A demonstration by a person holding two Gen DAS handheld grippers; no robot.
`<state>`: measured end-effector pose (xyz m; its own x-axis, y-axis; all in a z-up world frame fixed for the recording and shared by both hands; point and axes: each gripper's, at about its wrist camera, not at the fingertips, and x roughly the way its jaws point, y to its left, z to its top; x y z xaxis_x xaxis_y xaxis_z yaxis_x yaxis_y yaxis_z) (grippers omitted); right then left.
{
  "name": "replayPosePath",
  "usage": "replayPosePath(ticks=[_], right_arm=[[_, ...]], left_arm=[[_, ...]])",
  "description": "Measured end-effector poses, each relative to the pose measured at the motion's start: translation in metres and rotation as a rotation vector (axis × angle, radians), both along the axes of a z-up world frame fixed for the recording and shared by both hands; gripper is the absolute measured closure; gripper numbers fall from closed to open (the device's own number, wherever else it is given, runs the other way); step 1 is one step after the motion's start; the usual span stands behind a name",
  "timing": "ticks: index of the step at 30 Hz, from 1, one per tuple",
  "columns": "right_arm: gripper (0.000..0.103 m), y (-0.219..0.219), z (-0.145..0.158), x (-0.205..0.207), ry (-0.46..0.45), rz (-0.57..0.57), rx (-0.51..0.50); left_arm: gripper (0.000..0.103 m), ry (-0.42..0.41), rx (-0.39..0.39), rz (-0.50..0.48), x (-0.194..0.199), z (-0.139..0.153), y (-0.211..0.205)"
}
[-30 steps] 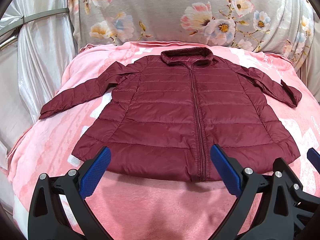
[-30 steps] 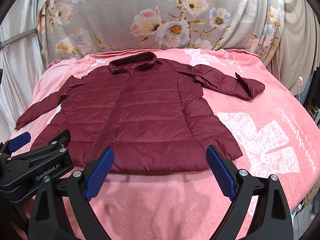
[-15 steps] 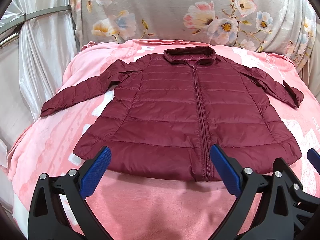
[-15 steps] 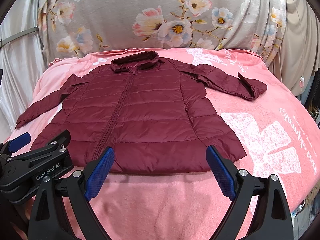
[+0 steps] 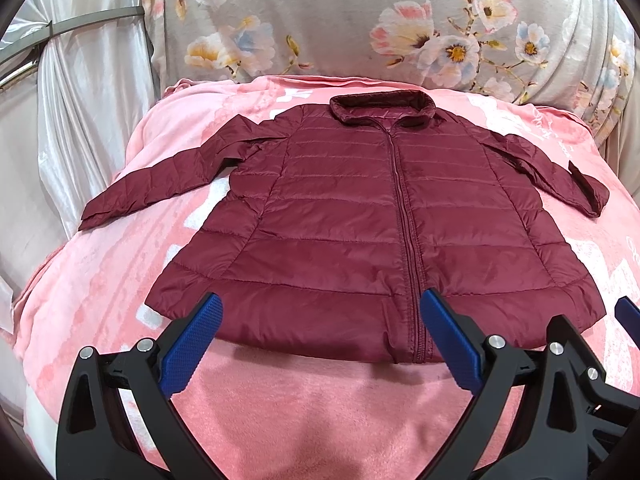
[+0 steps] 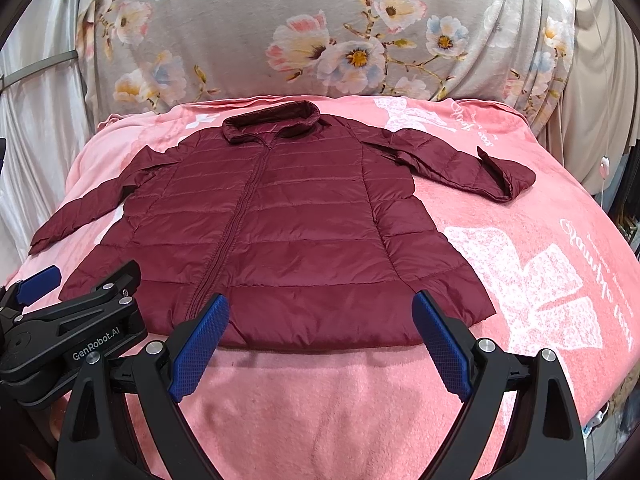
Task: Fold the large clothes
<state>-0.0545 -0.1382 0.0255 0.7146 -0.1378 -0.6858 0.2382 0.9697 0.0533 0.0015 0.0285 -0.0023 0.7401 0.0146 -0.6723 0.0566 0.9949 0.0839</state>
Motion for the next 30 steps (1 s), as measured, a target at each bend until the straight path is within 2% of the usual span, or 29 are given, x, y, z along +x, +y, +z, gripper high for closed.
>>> replayPosePath(ticks=[25,30], right_arm=[[0.012,0.005,-0.004,0.004,0.005,0.002,-0.004],[0.012,0.005,-0.012,0.010,0.007,0.016,-0.001]], left_arm=[[0.008,0.021,-0.007,0.010,0.006,-0.005,0.002],[0.007,0.038,-0.015,0.004,0.011,-0.010,0.005]])
